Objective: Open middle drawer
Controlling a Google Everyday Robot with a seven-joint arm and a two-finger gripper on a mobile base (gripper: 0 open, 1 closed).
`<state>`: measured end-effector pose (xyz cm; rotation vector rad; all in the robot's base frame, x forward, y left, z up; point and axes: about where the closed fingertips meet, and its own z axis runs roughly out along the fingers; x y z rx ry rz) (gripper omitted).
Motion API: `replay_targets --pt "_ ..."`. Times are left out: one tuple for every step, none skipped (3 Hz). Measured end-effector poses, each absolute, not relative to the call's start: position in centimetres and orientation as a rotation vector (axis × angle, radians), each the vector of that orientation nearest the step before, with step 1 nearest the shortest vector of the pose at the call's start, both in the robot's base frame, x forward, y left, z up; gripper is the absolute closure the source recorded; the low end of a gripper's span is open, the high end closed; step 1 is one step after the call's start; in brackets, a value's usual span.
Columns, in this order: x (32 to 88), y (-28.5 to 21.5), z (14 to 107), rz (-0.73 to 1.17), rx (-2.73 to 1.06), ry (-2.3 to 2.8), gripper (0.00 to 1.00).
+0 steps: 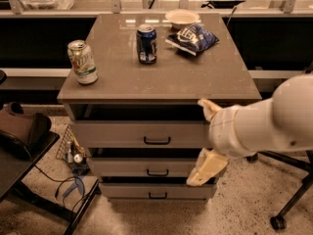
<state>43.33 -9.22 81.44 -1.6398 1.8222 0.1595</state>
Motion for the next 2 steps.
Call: replay_targets --pt "43.4 -7.3 77.3 0.151 -1.653 1.846 0.00" --pt "43.0 -6.7 73.0 0.060 -1.717 1.900 0.00"
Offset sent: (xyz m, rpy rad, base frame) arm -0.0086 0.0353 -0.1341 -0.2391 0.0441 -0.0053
